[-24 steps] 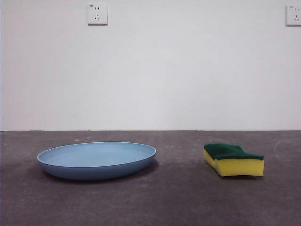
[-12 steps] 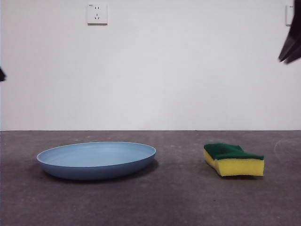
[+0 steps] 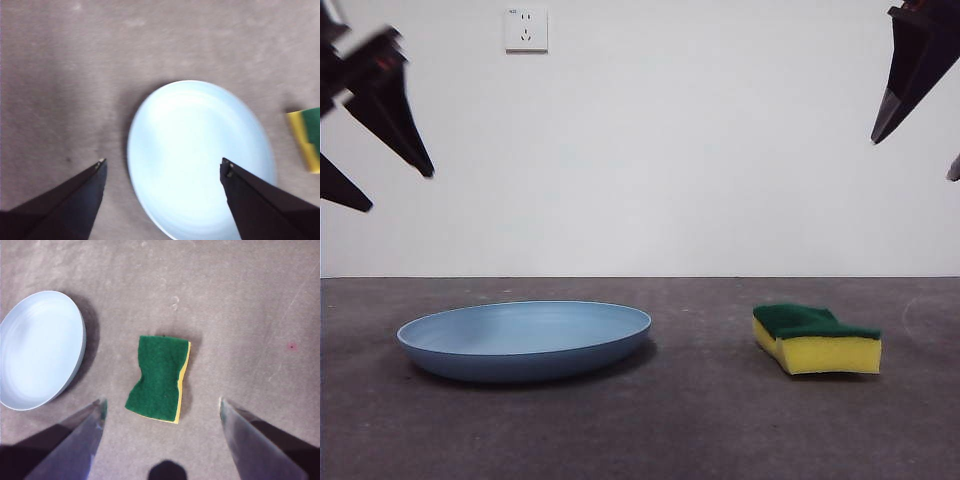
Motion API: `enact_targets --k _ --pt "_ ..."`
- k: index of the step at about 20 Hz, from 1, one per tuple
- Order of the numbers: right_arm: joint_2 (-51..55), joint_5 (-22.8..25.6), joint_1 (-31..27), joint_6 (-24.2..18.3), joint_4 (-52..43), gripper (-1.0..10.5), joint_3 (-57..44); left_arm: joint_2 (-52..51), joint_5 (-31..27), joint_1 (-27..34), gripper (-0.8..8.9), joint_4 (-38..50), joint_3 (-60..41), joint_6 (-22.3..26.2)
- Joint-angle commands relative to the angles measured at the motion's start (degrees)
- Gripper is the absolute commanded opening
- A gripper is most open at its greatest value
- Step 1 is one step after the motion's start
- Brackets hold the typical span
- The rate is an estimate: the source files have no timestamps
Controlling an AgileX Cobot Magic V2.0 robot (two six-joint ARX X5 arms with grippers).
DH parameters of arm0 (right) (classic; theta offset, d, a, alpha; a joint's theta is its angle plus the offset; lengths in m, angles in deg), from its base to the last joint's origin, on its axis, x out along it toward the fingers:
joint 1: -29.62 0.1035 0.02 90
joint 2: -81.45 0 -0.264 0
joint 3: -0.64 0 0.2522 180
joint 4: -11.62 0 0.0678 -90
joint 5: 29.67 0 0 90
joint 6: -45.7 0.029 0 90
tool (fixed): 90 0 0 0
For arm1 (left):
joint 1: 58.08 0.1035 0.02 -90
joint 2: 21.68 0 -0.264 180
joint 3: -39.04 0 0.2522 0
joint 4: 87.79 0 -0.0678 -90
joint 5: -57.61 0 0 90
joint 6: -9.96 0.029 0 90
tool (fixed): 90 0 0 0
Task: Pick up the plate,pick up the cloth,clean the plate with the cloth
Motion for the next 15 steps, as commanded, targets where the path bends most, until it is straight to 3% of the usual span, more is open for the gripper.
enact_targets --k 1,7,13,15 --pt "0.0 -0.1 0.2 0.0 -0.2 3.8 0.2 6.3 -3.5 -1.6 3.77 -2.2 3.4 3.1" --pt "0.0 -0.1 0.2 0.0 -0.2 3.8 0.2 18.2 -3.7 -4.6 3.77 1.0 4.6 3.1" --pt "0.0 -0.1 0.2 0.4 -0.2 3.8 0.2 24.3 -8.0 -7.3 3.69 3.1 4.6 3.1" --pt "0.0 -0.1 0.2 0.5 -0.2 3.8 0.2 24.7 -8.0 -7.8 2.49 3.2 4.6 3.1"
